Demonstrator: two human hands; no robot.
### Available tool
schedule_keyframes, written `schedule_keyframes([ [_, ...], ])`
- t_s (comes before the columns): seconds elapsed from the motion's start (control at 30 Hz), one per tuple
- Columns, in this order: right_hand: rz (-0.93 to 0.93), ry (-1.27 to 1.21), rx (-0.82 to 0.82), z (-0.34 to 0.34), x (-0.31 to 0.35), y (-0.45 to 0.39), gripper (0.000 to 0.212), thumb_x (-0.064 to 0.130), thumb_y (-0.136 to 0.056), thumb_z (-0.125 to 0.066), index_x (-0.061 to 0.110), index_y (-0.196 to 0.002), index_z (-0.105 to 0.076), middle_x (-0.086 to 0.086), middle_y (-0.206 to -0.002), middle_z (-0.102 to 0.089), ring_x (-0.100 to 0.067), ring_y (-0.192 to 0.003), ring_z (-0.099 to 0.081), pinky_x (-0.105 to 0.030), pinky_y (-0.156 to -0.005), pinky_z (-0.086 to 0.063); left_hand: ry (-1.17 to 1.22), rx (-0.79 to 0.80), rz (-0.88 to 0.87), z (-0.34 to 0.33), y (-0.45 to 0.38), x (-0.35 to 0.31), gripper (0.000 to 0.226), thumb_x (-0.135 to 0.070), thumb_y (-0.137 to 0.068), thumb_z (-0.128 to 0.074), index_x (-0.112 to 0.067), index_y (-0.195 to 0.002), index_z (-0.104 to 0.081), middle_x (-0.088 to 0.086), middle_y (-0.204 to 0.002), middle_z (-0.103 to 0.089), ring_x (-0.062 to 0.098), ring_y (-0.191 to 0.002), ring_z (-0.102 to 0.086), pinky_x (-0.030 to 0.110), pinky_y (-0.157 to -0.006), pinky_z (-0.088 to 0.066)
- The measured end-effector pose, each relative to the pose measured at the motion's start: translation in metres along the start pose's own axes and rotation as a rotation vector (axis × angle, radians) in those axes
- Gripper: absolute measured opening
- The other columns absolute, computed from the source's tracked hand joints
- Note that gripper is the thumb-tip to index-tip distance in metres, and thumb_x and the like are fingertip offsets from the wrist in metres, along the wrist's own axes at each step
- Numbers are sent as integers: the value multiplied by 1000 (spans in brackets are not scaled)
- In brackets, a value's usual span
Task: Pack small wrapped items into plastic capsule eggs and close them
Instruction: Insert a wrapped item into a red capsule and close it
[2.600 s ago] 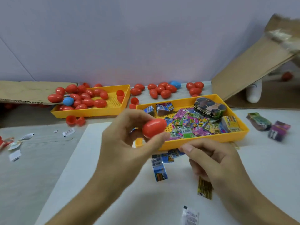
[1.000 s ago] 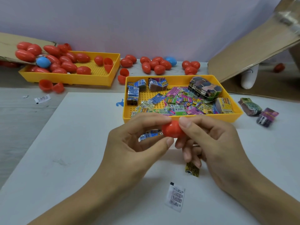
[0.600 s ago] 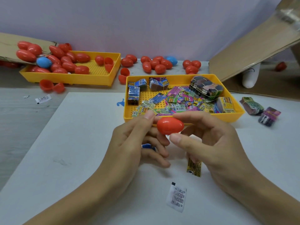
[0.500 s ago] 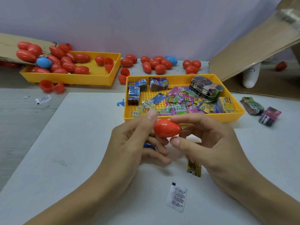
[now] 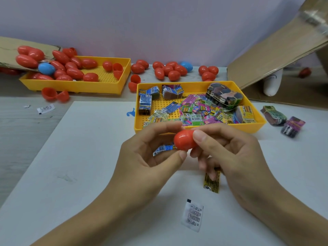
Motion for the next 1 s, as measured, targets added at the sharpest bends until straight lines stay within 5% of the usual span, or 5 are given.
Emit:
schedule_keyframes([
  [0.17, 53, -4, 47, -1, 3, 1, 21, 23, -77, -75, 27, -98, -75, -5, -80, -72, -16, -58, -63, -24, -42, -44, 100, -28, 143, 2, -1, 4, 23, -24, -78, -69, -16, -99, -73, 12, -82, -72, 27, -75, -73, 35, -70, -58],
  [0.3, 75, 64, 61, -2, 2, 2, 25, 19, -73, -78, 33, -94, -75, 1, -86, -73, -14, -66, -65, -17, -51, -46, 150, -40, 246, 2, -3, 6, 38, -47, -79, -63, -11, -89, -73, 17, -67, -63, 30, -60, -68, 39, -64, -58],
  [0.63, 109, 362, -75, 24, 17, -5, 25, -2, -81, -65, 22, -81, -73, -4, -73, -69, -9, -53, -57, -17, -46, -41, 100, -44, 102, 6, -4, 2, 30, -17, -74, -79, -22, -103, -74, 5, -104, -75, 27, -88, -75, 34, -78, -60],
  [0.87, -144, 965, 329, 36, 20, 2, 33, 59, -61, -73, 44, -90, -68, 25, -103, -53, -5, -89, -55, -10, -72, -41, 147, -27, 13, 6, -3, 1, 13, -16, -73, -76, -18, -86, -74, 4, -105, -71, 28, -102, -69, 40, -81, -59],
  [1.0, -158, 1012, 386, 36, 18, 3, 27, 55, -66, -73, 42, -88, -64, 27, -103, -47, -1, -94, -49, -9, -75, -38, 41, -86, -12, 8, -2, 0, 10, -27, -74, -76, -20, -81, -73, 5, -95, -71, 30, -98, -68, 52, -82, -58],
])
Point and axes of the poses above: each hand's wrist, its own y-axis away from the middle knuckle, its own z-axis out of the back of the hand, x = y × z, the point moved 4 cm from there along -y, towards the middle knuckle
